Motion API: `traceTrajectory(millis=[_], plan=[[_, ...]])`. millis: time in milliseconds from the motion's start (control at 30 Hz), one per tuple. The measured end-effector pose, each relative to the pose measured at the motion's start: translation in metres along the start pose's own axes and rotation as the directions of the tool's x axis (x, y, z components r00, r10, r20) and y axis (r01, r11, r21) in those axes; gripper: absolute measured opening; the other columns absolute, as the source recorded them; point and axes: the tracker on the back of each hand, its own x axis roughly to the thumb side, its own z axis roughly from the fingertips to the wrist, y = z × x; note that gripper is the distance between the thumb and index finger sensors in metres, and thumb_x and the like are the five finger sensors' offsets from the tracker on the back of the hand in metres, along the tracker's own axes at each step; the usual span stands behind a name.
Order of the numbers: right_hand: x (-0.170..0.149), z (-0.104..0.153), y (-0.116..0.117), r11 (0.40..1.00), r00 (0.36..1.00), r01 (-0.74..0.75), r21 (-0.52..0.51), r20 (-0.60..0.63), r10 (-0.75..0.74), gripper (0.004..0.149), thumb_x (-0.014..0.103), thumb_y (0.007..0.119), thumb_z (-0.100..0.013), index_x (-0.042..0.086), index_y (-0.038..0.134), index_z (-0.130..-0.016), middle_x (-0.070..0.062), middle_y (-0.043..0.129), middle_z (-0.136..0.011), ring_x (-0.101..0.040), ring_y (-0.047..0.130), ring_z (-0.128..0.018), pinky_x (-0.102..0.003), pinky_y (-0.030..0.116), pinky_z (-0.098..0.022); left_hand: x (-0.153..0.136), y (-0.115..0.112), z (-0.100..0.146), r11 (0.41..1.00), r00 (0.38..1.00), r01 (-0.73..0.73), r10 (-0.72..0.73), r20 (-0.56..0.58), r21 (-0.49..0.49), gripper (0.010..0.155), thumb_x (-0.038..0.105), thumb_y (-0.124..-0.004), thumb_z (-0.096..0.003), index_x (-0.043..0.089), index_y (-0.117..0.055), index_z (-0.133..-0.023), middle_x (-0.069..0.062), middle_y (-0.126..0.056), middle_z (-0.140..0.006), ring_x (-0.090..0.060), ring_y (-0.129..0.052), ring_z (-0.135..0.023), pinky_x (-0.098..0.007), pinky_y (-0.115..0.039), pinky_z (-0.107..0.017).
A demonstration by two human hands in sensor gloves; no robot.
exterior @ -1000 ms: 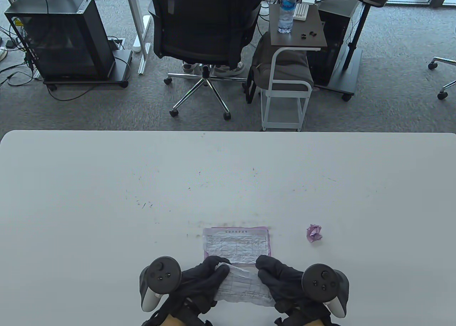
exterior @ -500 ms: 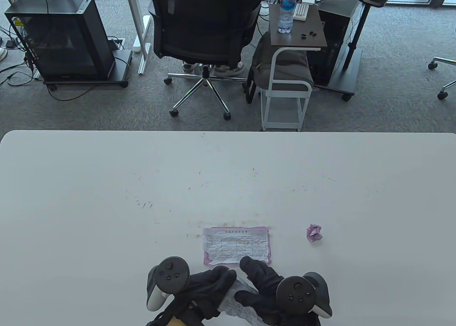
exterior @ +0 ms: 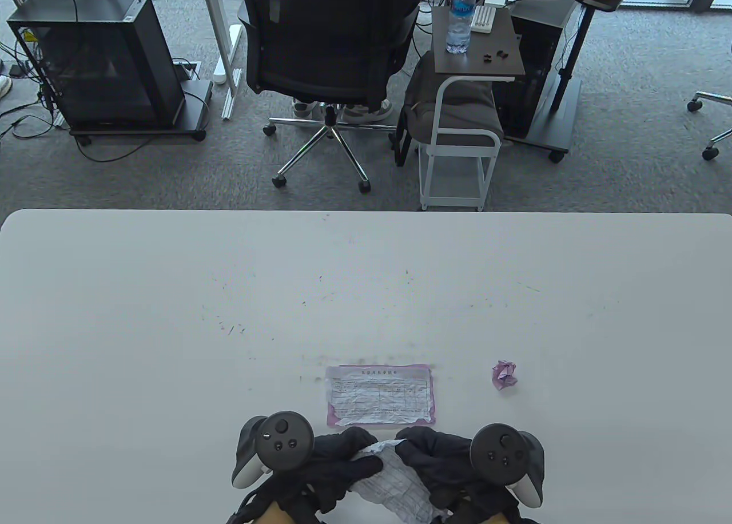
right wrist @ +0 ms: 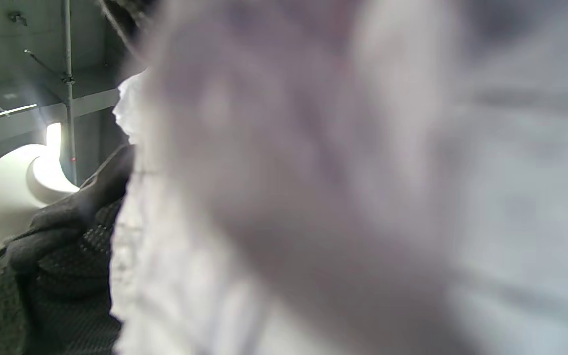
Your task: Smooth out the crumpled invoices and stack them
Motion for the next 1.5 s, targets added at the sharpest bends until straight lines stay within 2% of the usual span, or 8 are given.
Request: traceTrajectory(millis=[300, 433, 533, 667, 767, 1167, 1367, 1500], plan=[[-0.006, 0.002, -0.006, 0.998, 0.998, -0.052, -0.037, -0.03, 0.051, 0.041, 0.036, 0.075, -0.053, 0.005, 0.081, -0.078, 0.0, 0.096, -0.038, -0.01, 0.096, -0.015, -0.031, 0.09, -0.013, -0.007, 0.014, 0.01, 0.986, 0.994, 0.086, -0.075, -0.077, 0.144, 0.06, 0.052, -0.063, -0.0565, 0.004, -0.082, -0.087, -0.005, -0.094, -0.043, -0.021, -0.096, -0.015, -0.051, -0.085, -0.041], [-0.006, 0.001, -0.003, 0.999, 0.999, -0.034, -0.016, -0.01, 0.034, 0.041, 0.036, 0.076, -0.053, 0.005, 0.08, -0.079, -0.001, 0.097, -0.04, -0.012, 0.097, -0.017, -0.032, 0.09, -0.015, -0.003, 0.014, 0.01, 0.993, 0.997, 0.071, -0.07, -0.02, 0.095, 0.087, 0.062, -0.073, -0.0496, 0.007, -0.049, -0.112, -0.02, -0.065, -0.1, -0.044, -0.087, -0.073, -0.065, -0.07, -0.057], [-0.001, 0.0, 0.005, 0.998, 0.998, -0.032, 0.052, 0.051, 0.029, 0.04, 0.035, 0.077, -0.052, 0.006, 0.08, -0.08, -0.002, 0.097, -0.043, -0.013, 0.098, -0.02, -0.033, 0.09, -0.017, 0.006, 0.004, 0.004, 0.992, 0.991, 0.124, -0.124, 0.048, 0.008, 0.09, 0.057, -0.082, -0.0478, 0.007, -0.044, -0.112, -0.023, -0.048, -0.109, -0.048, -0.076, -0.086, -0.067, -0.067, -0.06], [0.007, -0.001, 0.015, 0.992, 0.994, -0.053, 0.113, 0.1, 0.042, 0.041, 0.032, 0.079, -0.051, 0.005, 0.079, -0.082, -0.006, 0.098, -0.049, -0.017, 0.101, -0.026, -0.036, 0.092, -0.021, 0.02, -0.007, -0.001, 0.99, 0.983, 0.135, -0.138, 0.12, 0.033, 0.052, 0.034, -0.075, -0.0567, 0.007, -0.068, -0.1, -0.017, -0.082, -0.085, -0.022, -0.101, -0.044, -0.051, -0.084, -0.048], [0.006, -0.002, 0.017, 0.987, 0.993, -0.075, 0.139, 0.1, 0.061, 0.042, 0.028, 0.081, -0.05, 0.006, 0.075, -0.085, -0.008, 0.098, -0.058, -0.02, 0.102, -0.035, -0.039, 0.092, -0.027, 0.025, -0.007, 0.001, 0.983, 0.977, 0.151, -0.164, 0.135, 0.101, 0.045, 0.029, -0.073, -0.0571, 0.004, -0.074, -0.094, -0.011, -0.091, -0.065, -0.013, -0.098, -0.02, -0.045, -0.088, -0.04], [-0.002, -0.005, 0.021, 0.94, 0.969, -0.247, 0.234, 0.043, 0.244, 0.048, 0.026, 0.08, -0.054, 0.008, 0.064, -0.095, -0.018, 0.089, -0.078, -0.032, 0.098, -0.055, -0.048, 0.088, -0.039, 0.026, 0.005, 0.009, 0.978, 0.988, 0.082, -0.105, 0.114, 0.191, 0.044, 0.033, -0.069, -0.0601, 0.003, -0.077, -0.091, -0.004, -0.094, -0.042, -0.008, -0.093, -0.002, -0.038, -0.092, -0.027], [0.002, -0.004, 0.023, 0.961, 0.993, -0.061, 0.269, 0.11, 0.032, 0.079, 0.047, 0.084, -0.049, 0.009, 0.044, -0.106, -0.029, 0.063, -0.101, -0.046, 0.079, -0.08, -0.056, 0.079, -0.05, 0.03, 0.004, 0.01, 0.967, 0.976, 0.159, -0.184, 0.116, 0.199, 0.044, 0.032, -0.071, -0.0599, 0.006, -0.077, -0.094, -0.002, -0.095, -0.04, -0.007, -0.093, 0.0, -0.037, -0.093, -0.025], [0.009, -0.004, 0.029, 0.965, 0.977, -0.157, 0.21, 0.175, 0.121, 0.067, 0.046, 0.085, -0.048, 0.012, 0.058, -0.099, -0.024, 0.074, -0.095, -0.041, 0.086, -0.074, -0.054, 0.081, -0.048, 0.036, 0.0, 0.009, 0.975, 0.975, 0.131, -0.159, 0.155, 0.179, 0.044, 0.033, -0.072, -0.0595, 0.008, -0.077, -0.095, -0.002, -0.095, -0.041, -0.007, -0.093, -0.001, -0.037, -0.093, -0.025]])
